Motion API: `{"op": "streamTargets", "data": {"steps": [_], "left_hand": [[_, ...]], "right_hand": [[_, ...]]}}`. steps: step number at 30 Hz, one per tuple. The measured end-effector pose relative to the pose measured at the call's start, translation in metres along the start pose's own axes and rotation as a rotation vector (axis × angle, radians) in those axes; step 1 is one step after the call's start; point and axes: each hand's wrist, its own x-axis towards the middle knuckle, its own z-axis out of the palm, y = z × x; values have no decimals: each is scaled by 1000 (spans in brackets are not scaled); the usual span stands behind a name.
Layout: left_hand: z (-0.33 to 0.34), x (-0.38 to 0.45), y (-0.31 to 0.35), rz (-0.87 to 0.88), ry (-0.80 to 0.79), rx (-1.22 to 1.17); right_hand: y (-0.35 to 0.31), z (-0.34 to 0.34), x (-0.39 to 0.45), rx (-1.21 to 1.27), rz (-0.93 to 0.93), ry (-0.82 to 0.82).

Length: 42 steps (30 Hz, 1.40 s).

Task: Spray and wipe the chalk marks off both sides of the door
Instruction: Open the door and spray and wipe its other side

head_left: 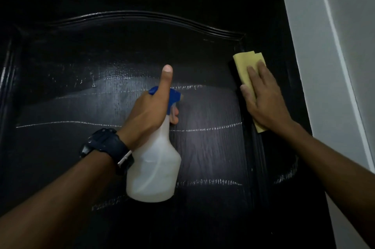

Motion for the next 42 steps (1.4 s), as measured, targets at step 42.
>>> {"op": "streamTargets", "data": {"steps": [42], "left_hand": [[-10, -6, 14, 83, -2, 59]], "right_hand": [[-78, 39, 2, -189, -34, -106]]}}
